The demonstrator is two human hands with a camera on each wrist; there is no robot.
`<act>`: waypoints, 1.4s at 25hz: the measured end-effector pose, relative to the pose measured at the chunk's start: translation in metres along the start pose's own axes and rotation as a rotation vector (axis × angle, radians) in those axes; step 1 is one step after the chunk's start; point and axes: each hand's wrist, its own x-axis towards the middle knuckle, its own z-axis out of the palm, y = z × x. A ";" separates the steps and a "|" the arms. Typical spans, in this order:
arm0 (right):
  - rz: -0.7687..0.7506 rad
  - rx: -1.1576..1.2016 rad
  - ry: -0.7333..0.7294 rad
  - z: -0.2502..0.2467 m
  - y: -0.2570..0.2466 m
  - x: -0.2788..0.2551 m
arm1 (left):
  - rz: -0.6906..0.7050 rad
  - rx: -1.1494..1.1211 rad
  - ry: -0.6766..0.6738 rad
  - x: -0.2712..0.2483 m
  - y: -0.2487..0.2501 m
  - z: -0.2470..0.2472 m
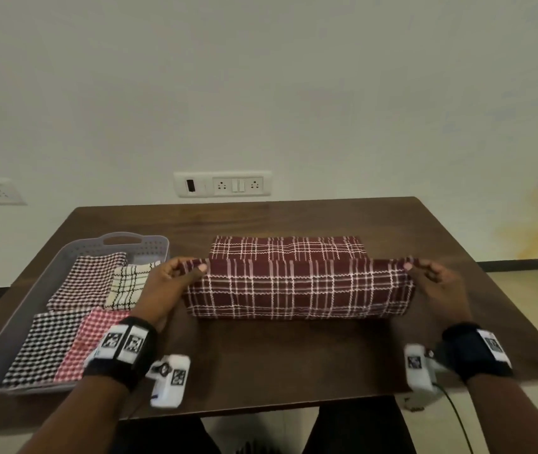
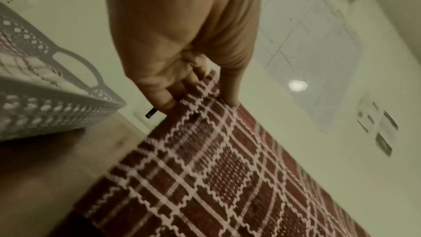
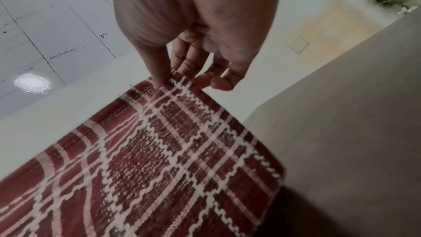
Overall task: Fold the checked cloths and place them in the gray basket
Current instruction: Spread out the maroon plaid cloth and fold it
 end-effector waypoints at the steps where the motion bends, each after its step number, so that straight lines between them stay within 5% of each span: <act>1: 0.029 0.002 0.010 0.010 -0.003 0.015 | -0.017 -0.013 0.074 0.015 0.001 0.008; 3: 0.164 -0.057 -0.029 0.032 0.006 0.043 | -0.038 0.134 0.161 0.052 -0.012 0.017; 6: 0.320 -0.335 -0.213 0.049 0.046 0.056 | -0.209 0.349 0.030 0.085 -0.065 0.016; 9: 0.252 -0.488 -0.253 0.043 0.071 0.041 | -0.217 0.366 -0.011 0.085 -0.101 0.005; 15: 0.230 -0.570 -0.210 0.020 0.077 0.008 | -0.150 0.847 0.001 0.052 -0.100 0.007; 19: 0.164 -0.278 -0.129 0.018 0.044 -0.022 | -0.155 0.648 -0.020 0.022 -0.084 0.008; 23: 0.084 -0.069 -0.076 0.022 0.015 0.009 | -0.037 0.362 0.079 0.036 -0.037 0.029; 26: 0.124 -0.096 -0.017 0.037 0.031 0.067 | -0.042 0.396 0.176 0.087 -0.024 0.042; 29: 0.240 -0.318 -0.142 0.055 0.067 0.102 | -0.171 0.649 0.078 0.128 -0.045 0.045; 35: 0.293 -0.477 -0.143 0.051 0.100 0.092 | -0.170 0.717 0.087 0.111 -0.084 0.036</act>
